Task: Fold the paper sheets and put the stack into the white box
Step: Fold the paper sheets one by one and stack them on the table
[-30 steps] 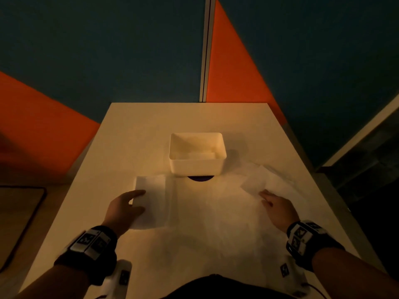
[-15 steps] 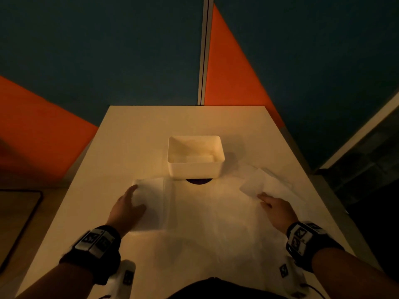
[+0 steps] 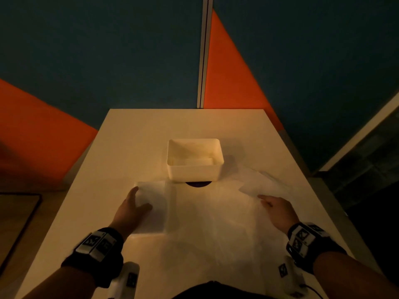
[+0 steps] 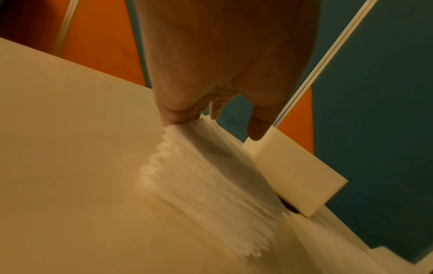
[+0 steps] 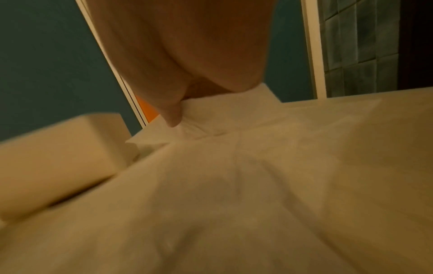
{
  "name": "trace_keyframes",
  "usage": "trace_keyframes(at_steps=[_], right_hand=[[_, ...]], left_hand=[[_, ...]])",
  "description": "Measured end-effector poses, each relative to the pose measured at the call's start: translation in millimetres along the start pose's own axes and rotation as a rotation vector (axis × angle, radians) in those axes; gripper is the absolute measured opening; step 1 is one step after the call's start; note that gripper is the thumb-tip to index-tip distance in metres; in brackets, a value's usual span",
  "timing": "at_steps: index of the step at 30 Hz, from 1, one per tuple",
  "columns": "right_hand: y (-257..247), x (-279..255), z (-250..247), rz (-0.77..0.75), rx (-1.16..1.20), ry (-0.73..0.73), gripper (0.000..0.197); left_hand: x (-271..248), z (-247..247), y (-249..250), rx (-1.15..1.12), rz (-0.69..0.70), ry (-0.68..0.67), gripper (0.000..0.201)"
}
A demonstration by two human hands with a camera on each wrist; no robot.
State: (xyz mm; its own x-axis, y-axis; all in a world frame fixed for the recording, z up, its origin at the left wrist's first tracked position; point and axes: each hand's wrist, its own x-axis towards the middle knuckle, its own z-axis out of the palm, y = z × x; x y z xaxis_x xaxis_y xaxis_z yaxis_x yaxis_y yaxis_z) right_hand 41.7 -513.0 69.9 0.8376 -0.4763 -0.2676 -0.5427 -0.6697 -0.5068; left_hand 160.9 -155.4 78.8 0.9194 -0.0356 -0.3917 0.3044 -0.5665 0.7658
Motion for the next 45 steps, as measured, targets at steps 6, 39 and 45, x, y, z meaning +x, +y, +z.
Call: trace_keyframes(at_steps=[6, 39, 45], right_hand=[[-45, -7, -30, -0.049, 0.306, 0.158, 0.029], [-133, -45, -67, -0.188, 0.846, -0.368, 0.026], [-130, -38, -74, -0.187, 0.938, -0.263, 0.025]], left_hand=[[-11, 1, 25, 0.151, 0.277, 0.177, 0.072], [-47, 13, 124, -0.796, 0.077, -0.800, 0.041], [-37, 7, 120, -0.679, 0.218, -0.828, 0.069]])
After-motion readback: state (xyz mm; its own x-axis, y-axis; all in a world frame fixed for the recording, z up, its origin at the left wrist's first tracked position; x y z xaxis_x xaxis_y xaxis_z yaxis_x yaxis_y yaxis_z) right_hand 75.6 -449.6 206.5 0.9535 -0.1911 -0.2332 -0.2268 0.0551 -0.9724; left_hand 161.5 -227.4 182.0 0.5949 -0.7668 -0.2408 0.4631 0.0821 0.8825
